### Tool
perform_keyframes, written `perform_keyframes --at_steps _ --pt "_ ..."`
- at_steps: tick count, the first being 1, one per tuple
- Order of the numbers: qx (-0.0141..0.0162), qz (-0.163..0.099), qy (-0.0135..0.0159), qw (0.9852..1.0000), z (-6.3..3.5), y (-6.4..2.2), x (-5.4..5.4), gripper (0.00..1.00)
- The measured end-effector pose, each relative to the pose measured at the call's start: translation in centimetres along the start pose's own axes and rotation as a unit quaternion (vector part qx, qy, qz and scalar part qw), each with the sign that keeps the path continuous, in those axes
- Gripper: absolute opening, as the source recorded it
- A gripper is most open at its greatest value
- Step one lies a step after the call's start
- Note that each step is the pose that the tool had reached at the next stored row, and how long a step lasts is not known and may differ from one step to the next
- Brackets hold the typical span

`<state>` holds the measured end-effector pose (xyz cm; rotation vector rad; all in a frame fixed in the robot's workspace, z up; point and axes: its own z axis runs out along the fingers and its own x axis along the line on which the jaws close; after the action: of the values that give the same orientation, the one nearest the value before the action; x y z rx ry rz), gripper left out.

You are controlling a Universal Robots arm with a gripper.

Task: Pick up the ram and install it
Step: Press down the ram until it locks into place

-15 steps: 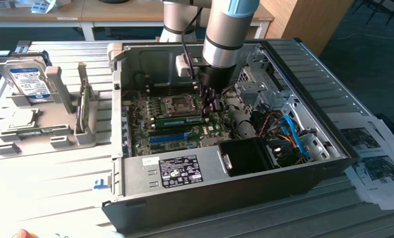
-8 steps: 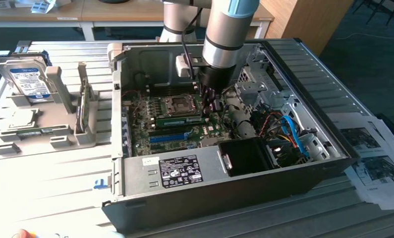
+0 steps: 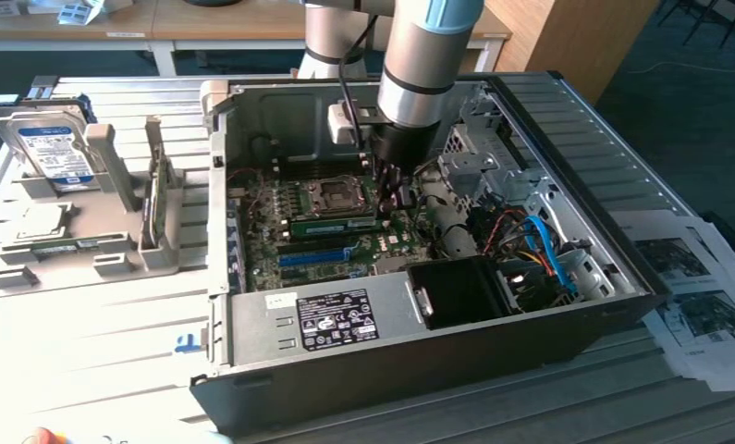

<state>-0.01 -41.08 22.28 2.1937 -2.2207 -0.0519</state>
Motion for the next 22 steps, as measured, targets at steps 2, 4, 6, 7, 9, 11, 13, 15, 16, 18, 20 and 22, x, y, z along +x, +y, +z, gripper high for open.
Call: perform_keyframes --at_steps 2,4,6,7,9,11,13,15,16,18,20,22 --pt "0.0 0.0 0.0 1.0 0.05 -0.01 0.0 0.1" --pt "0.0 0.0 0.0001 1.0 0.05 -0.02 0.0 0.1" --pt "0.0 0.0 0.0 1.0 0.06 -0.02 0.0 0.1" --pt "0.0 0.0 0.0 1.0 0.06 -0.02 0.0 0.1" --pt "0.0001 0.0 -0.0004 1.0 0.01 -0.02 0.0 0.1" --pt "0.0 0.0 -0.0004 1.0 -0.11 -0.01 0.0 0.1" --pt "0.0 0.0 -0.0001 1.0 -0.29 0.0 0.0 0.1" --pt "0.0 0.0 -0.0001 1.0 -0.46 0.0 0.0 0.1" --pt "0.0 0.0 -0.0001 1.0 -0.54 0.01 0.0 0.1" --pt "0.0 0.0 0.0 1.0 -0.69 0.01 0.0 0.1" --pt "0.0 0.0 0.0 1.0 -0.85 0.02 0.0 0.1" --pt "0.0 0.0 0.0001 1.0 -1.0 0.02 0.0 0.1"
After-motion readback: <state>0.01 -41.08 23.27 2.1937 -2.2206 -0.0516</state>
